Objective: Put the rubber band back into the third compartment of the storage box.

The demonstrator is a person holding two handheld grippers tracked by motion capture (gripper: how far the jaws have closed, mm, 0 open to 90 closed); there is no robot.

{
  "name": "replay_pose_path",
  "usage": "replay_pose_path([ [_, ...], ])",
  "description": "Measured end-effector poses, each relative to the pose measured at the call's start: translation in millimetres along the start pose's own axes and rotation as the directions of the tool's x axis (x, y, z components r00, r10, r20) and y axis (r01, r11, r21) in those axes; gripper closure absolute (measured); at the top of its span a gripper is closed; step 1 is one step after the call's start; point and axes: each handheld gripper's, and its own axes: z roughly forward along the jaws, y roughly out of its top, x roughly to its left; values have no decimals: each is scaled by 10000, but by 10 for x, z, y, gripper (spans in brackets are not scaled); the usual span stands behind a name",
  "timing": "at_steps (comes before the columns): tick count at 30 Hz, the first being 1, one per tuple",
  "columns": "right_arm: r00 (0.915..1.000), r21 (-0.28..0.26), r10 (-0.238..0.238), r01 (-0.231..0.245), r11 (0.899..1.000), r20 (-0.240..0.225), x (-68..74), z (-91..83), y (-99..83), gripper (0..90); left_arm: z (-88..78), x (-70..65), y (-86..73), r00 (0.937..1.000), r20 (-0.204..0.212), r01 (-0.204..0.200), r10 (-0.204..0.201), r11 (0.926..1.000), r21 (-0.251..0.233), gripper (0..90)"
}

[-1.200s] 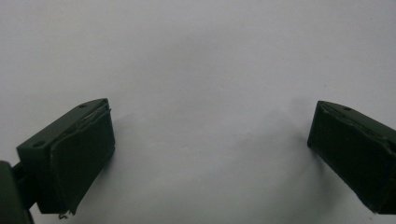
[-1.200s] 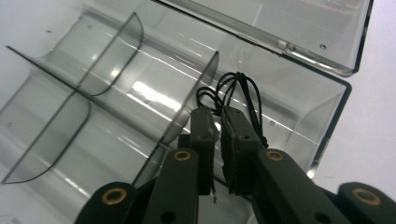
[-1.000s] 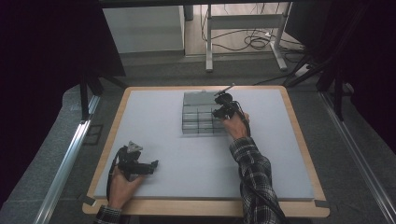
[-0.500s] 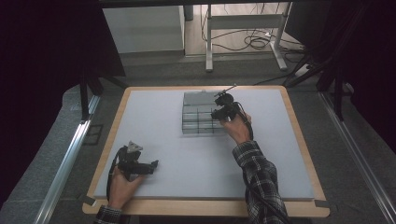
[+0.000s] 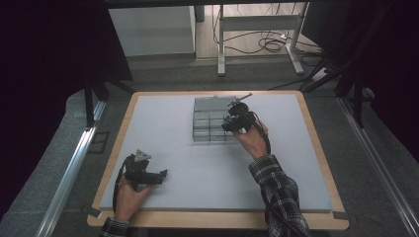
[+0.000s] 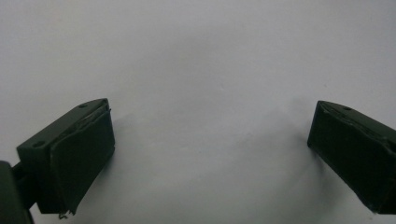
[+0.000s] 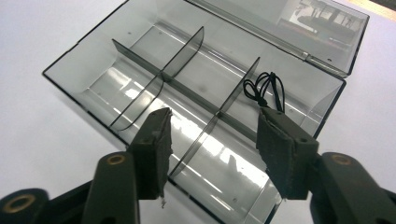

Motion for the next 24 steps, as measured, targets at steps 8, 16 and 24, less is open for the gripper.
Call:
replay_pose_path([
  [8,9998,-130,-181,182,9998,32,67,-72,-64,375,0,0,0,10000,-1,-4,4,10000,1,5],
  [16,9994,-228,-337,339,9992,70,113,-149,-140,314,0,0,0,10000,-2,-6,6,10000,0,5],
  [24,9989,-266,-449,452,9986,131,156,-199,-229,255,0,-1,0,10000,-4,-9,9,10000,2,5],
])
